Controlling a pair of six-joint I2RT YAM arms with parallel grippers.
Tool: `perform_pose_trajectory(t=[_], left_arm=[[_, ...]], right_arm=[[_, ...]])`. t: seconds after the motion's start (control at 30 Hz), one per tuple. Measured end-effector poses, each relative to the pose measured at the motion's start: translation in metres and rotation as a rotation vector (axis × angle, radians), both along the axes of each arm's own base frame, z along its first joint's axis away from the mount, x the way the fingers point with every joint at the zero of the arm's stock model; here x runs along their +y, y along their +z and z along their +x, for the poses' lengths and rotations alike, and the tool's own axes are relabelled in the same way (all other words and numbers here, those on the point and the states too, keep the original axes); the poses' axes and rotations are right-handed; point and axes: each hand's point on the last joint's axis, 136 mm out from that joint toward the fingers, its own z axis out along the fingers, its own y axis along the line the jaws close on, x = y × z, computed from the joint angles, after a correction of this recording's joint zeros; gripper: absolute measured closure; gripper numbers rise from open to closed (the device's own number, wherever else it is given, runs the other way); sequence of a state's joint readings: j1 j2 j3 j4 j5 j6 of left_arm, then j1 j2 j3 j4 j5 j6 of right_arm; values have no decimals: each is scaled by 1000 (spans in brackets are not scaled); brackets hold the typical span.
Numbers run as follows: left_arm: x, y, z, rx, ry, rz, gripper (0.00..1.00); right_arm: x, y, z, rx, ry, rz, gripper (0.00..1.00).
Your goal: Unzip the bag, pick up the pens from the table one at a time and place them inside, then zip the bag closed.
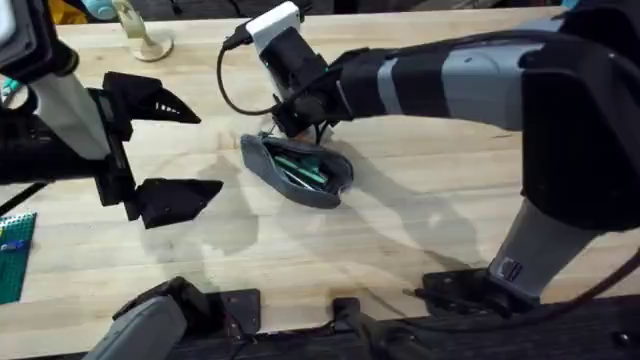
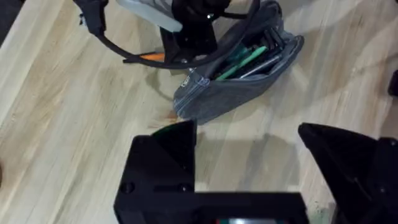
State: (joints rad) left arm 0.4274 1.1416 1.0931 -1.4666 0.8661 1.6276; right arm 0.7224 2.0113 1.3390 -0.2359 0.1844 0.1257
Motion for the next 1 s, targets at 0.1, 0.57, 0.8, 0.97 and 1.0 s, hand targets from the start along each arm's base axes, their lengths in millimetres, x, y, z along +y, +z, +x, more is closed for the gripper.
perform_pose_trajectory(t=[0.1, 0.57, 0.8, 0.97, 1.0], left_arm=[[0, 0, 0, 0, 0, 0, 7], [0, 0, 0, 0, 0, 0, 7], [0, 0, 0, 0, 0, 0, 8], [0, 0, 0, 0, 0, 0, 7], [0, 0, 0, 0, 0, 0, 7]], right_arm=[[-11, 1, 0, 33, -18, -32, 971], [-38, 93, -2, -79, 55, -48, 970], [-57, 129, -37, -51, 145, -80, 969], [-69, 154, -72, -14, 233, -71, 969], [-73, 160, -80, -13, 254, -73, 969]])
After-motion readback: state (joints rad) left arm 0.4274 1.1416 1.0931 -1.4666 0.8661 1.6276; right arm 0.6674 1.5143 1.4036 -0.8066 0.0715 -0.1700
